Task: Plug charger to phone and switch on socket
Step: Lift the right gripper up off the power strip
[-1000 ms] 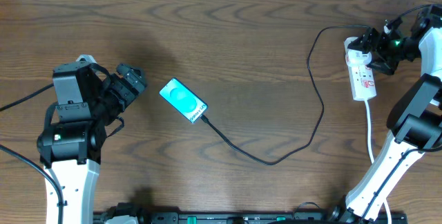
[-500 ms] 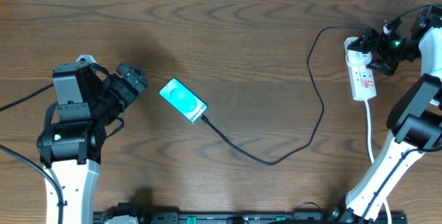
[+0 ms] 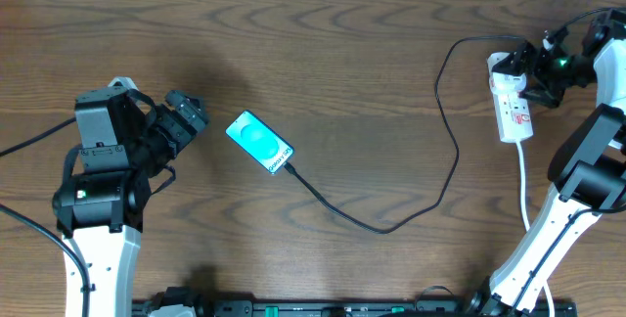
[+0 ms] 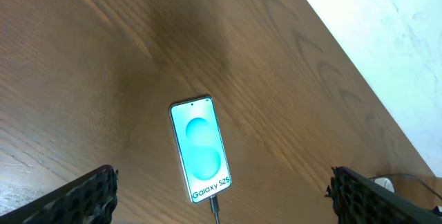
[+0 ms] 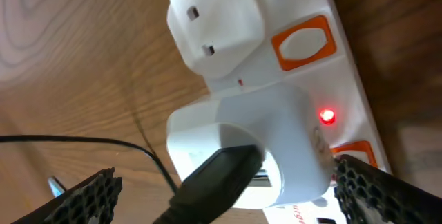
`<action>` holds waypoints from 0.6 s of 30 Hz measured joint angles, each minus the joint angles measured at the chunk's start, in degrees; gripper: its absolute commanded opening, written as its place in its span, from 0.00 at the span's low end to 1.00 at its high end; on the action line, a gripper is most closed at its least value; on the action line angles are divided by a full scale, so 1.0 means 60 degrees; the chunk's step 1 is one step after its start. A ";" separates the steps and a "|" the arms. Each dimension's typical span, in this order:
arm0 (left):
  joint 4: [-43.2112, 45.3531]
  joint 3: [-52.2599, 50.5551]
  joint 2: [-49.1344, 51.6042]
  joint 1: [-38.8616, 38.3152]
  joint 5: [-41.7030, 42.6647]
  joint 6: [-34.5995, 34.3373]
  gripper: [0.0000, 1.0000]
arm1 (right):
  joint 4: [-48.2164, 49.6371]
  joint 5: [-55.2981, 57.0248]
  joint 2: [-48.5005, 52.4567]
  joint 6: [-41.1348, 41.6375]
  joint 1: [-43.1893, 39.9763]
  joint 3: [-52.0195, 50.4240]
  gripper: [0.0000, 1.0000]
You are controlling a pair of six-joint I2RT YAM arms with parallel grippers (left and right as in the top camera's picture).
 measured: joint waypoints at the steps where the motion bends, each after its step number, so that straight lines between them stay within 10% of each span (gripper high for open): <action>1: 0.0004 0.0000 0.0000 0.0000 0.0000 0.0000 0.98 | -0.0004 -0.0004 0.0004 0.0000 -0.0004 0.0000 0.99; 18: 0.0000 0.0000 0.0000 0.0000 0.0000 0.0000 0.98 | -0.0273 0.0011 0.0058 -0.0047 0.0000 0.0120 0.99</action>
